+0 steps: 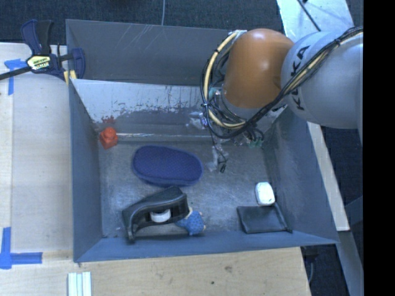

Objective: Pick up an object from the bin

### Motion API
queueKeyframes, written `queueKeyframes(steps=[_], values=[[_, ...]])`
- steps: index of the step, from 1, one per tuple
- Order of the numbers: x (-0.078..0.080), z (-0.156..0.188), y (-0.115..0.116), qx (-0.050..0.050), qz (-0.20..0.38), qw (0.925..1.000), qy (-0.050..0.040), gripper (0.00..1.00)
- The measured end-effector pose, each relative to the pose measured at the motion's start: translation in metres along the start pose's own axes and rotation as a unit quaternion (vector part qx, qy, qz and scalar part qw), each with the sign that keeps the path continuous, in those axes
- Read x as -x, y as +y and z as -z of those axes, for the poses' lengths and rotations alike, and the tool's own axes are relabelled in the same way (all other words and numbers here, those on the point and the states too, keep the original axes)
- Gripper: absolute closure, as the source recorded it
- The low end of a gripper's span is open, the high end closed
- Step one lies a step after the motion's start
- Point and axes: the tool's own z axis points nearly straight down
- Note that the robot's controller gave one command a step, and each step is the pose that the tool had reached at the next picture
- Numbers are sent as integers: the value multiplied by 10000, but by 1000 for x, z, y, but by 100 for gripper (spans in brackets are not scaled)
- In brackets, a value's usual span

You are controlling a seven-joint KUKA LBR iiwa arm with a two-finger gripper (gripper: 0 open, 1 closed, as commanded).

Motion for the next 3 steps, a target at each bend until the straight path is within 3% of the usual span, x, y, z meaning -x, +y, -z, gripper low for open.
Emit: queueKeyframes(steps=[1, 2, 3], values=[[-6, -75, 4, 5, -158, 9999, 20, 0], [-2, -69, 3, -13, -160, 9999, -42, 100], [-5, 103, 3, -20, 696, 9976, -65, 100]])
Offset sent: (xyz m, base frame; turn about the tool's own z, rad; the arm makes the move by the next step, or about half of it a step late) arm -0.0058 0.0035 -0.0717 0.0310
